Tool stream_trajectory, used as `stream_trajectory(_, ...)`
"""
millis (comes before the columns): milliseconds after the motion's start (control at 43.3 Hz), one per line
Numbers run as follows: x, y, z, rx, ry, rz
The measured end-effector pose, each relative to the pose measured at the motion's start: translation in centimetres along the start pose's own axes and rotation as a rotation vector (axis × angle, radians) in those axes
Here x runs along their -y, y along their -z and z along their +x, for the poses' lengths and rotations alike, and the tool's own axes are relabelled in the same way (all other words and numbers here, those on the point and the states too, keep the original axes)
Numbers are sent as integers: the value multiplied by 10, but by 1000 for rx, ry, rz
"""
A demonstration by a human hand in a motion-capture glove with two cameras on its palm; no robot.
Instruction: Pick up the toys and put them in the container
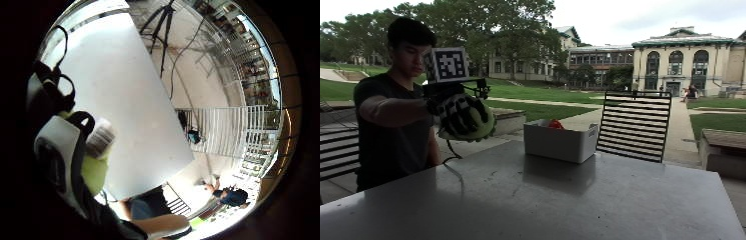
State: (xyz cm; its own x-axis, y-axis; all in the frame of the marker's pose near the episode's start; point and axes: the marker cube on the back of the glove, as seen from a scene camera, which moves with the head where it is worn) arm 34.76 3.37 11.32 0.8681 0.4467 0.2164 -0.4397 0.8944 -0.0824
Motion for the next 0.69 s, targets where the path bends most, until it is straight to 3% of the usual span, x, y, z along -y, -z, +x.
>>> stream_trajectory(370,-67,95,-182,-11,227,79)
stream_trajectory(693,-132,115,-324,-12,387,92)
